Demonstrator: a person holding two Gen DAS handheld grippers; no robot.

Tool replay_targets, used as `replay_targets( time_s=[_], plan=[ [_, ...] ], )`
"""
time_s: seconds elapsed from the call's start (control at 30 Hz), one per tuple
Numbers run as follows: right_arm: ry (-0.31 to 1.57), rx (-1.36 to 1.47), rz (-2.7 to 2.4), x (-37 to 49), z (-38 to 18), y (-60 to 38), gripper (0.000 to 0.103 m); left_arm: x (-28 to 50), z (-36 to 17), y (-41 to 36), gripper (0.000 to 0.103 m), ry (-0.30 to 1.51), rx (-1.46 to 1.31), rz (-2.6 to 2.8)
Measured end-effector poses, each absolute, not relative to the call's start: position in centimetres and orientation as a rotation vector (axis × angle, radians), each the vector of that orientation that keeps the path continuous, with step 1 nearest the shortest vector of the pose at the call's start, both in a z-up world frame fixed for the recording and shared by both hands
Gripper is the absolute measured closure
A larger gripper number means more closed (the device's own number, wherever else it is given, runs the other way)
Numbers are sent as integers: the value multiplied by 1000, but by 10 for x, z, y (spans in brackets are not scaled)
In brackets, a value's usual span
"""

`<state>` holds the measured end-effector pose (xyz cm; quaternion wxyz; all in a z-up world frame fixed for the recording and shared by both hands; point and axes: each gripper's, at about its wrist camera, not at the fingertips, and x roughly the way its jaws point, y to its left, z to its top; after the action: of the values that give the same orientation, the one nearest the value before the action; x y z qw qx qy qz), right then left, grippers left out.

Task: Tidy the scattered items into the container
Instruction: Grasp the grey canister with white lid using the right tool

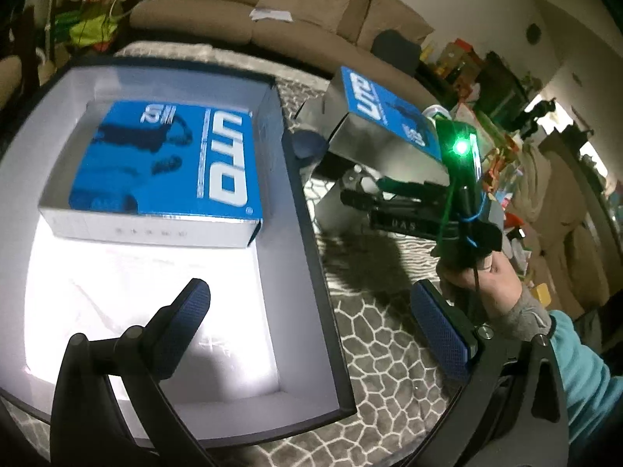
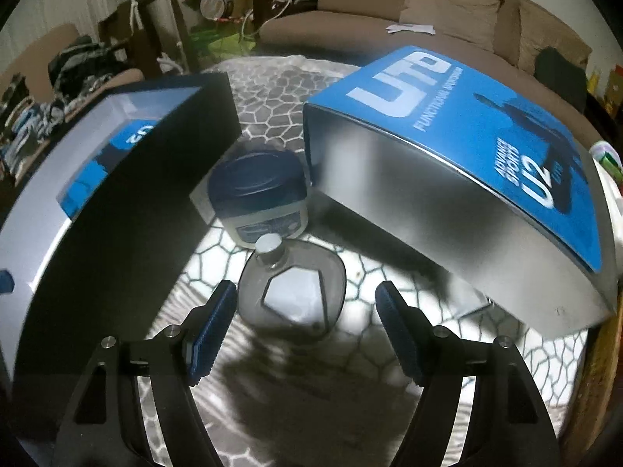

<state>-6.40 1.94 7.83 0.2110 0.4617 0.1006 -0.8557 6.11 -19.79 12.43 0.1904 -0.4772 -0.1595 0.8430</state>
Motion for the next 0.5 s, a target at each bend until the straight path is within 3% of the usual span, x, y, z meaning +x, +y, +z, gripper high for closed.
replay_targets(
  time_s=[0.1, 0.27, 0.5],
  plan=[
    [297, 1291, -2358, -66, 76, 17, 47, 59, 117, -197, 0, -506, -1339, 2345],
    [274, 1290, -2366, -61, 78, 18, 47, 57, 110, -196, 0, -560, -1347, 2313],
    [66, 1255, -2356, -49, 110, 41, 47, 58, 113, -203, 0, -594, -1341, 2325]
  ],
)
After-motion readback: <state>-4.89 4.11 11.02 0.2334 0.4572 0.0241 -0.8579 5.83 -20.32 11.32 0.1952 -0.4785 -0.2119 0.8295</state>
